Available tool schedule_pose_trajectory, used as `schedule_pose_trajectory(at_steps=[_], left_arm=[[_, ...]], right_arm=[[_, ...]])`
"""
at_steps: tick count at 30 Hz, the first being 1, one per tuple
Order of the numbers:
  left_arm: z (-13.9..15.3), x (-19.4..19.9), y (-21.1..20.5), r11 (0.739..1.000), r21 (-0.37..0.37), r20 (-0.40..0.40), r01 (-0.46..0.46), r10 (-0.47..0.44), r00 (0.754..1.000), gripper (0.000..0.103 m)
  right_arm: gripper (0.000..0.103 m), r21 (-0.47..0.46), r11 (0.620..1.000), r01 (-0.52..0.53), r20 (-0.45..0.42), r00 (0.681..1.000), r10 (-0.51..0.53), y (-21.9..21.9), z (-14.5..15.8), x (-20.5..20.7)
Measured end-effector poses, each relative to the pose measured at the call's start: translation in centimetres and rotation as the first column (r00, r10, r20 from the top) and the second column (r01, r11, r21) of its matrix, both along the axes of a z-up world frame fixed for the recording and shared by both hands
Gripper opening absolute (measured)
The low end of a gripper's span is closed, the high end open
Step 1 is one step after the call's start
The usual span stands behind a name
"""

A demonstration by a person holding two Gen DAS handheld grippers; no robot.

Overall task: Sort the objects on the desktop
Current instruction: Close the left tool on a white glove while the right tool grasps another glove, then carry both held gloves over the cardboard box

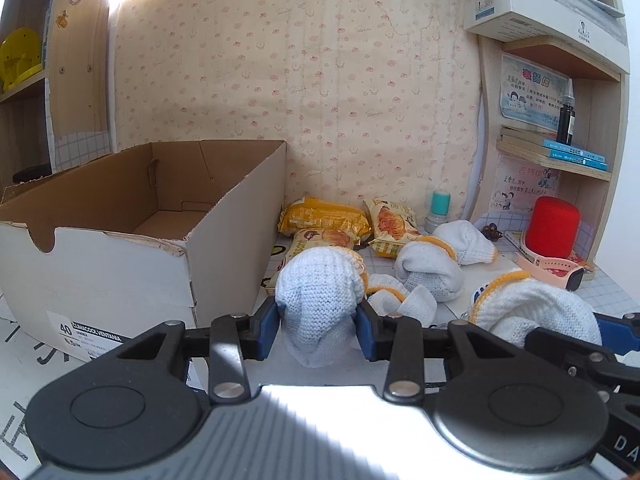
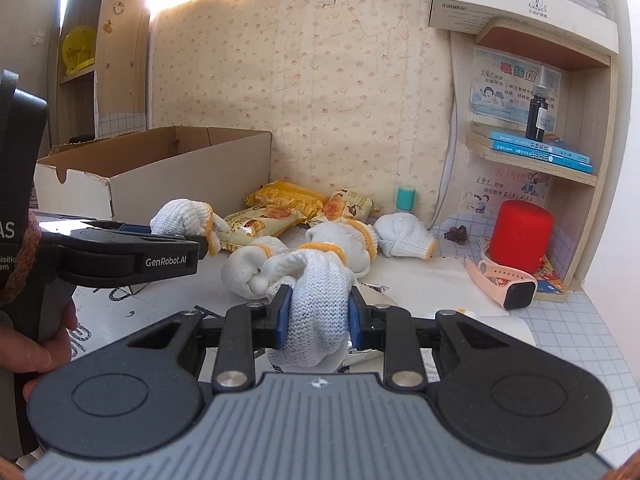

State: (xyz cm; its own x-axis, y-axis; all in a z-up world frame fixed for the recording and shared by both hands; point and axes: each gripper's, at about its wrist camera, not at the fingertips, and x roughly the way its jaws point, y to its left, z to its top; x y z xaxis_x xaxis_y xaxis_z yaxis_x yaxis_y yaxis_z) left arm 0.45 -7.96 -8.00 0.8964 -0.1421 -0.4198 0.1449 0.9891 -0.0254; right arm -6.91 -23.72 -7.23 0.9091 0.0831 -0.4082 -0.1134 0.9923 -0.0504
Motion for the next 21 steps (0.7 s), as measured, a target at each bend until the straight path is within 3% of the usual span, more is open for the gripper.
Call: schedule_pose_trajectory(at_steps=[15,21], left_arm=[[4.4,-2.2,1.3,1.000,-0.031,0.129,0.002,0.002,0.992,0.042],[6.4,-2.2,3.6,0.998,-0.051,0.168,-0.049,0.057,0.984,0.042]], right_arm=[[0.027,0.004,0.999,-0.036,0.083,0.996,0.035,0.7,2.8,-0.5],[0.027,0.010,0.995,-0.101,0.128,0.987,0.099,2.1,5.0,0.8]])
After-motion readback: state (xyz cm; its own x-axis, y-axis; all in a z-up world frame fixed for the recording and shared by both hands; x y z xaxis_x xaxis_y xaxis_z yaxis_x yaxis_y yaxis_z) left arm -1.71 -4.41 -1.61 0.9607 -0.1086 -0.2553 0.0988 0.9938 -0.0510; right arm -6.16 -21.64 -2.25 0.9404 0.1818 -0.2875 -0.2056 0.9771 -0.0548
